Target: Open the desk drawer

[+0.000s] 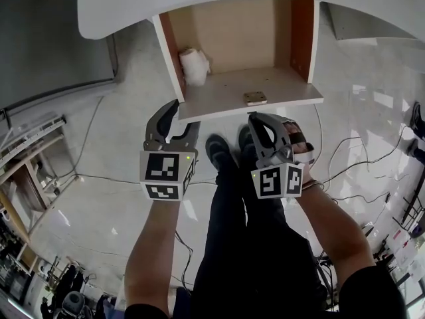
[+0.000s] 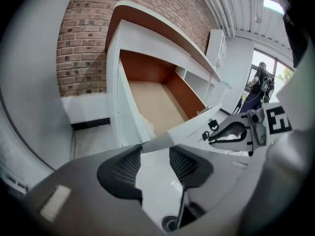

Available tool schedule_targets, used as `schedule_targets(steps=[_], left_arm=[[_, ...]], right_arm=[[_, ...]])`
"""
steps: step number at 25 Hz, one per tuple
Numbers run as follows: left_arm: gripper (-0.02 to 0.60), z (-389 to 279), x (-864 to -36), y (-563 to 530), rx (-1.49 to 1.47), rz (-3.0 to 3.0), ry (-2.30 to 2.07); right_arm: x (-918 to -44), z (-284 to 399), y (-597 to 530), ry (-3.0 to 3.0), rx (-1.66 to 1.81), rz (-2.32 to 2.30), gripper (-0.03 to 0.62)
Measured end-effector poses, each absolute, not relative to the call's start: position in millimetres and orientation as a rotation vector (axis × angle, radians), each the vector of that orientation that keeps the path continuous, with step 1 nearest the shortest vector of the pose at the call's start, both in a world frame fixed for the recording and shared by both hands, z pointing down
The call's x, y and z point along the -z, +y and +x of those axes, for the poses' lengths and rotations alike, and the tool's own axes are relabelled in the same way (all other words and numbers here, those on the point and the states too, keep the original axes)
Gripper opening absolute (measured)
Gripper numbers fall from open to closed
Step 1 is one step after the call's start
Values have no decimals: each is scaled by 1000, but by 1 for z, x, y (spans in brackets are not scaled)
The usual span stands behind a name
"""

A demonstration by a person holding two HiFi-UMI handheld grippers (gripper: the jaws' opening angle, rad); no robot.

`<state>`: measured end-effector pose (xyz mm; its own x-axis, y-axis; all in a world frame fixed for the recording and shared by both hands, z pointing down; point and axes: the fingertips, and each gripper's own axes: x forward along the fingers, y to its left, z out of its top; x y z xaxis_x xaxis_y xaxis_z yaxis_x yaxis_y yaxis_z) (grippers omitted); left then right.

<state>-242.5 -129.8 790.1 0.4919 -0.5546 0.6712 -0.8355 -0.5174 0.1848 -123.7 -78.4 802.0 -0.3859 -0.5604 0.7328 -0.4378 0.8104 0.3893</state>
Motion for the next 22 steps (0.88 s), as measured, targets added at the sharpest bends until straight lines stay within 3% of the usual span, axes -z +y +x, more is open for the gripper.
schedule_targets(steps=[8, 10, 14, 16, 18, 22], left_arm=[[190, -245, -773, -116, -956, 2385, -1123], [190, -245, -766, -112, -989, 2416, -1105], [163, -244, -759, -104, -1018, 2446, -1063], [163, -243, -759, -105, -1012, 2439, -1053], [163, -240, -754, -110, -978, 2443, -1054], [161, -239, -750, -112, -906, 2427, -1058]], right_arm=[[-732, -90, -82, -2056, 177, 762, 27], [-715, -87, -89, -2032, 246, 748, 119], [-732, -83, -106, -1912, 280, 599, 203], [-747, -86, -115, -1859, 317, 530, 204], [-751, -89, -120, -1829, 403, 501, 103], [-749, -90, -120, -1840, 465, 476, 92]])
